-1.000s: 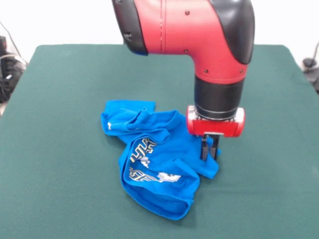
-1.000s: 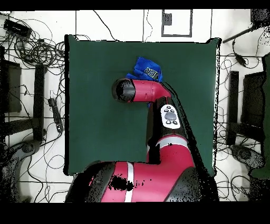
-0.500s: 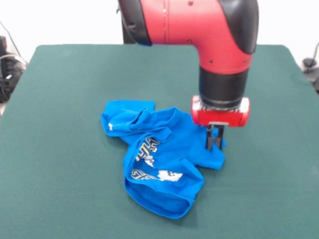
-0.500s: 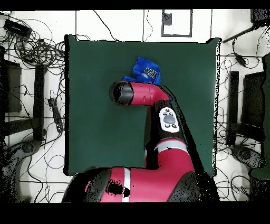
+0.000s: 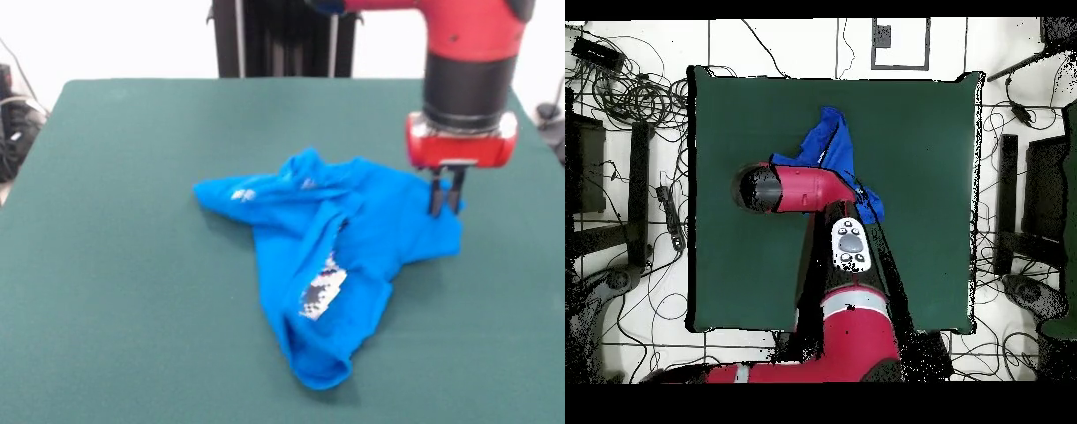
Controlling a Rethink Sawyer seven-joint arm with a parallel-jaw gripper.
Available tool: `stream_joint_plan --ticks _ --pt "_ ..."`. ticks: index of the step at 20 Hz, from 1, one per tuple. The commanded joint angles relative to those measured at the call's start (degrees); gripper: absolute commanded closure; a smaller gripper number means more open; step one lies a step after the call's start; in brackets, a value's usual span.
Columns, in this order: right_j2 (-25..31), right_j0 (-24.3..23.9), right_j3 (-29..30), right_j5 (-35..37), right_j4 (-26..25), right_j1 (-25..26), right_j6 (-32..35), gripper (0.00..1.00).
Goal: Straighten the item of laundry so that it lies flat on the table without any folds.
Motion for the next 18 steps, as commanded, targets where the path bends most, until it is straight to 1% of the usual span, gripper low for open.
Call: stream_joint_plan --ticks 1,5,18 --pt "1.3 2.5 6.7 0.6 5.4 -1.6 16.3 1.0" --pt "0.9 2.4 7.2 0.9 6.3 -1.9 14.7 1.0" --pt "0.4 2.7 8.1 1.5 7.5 -2.7 13.3 1.0"
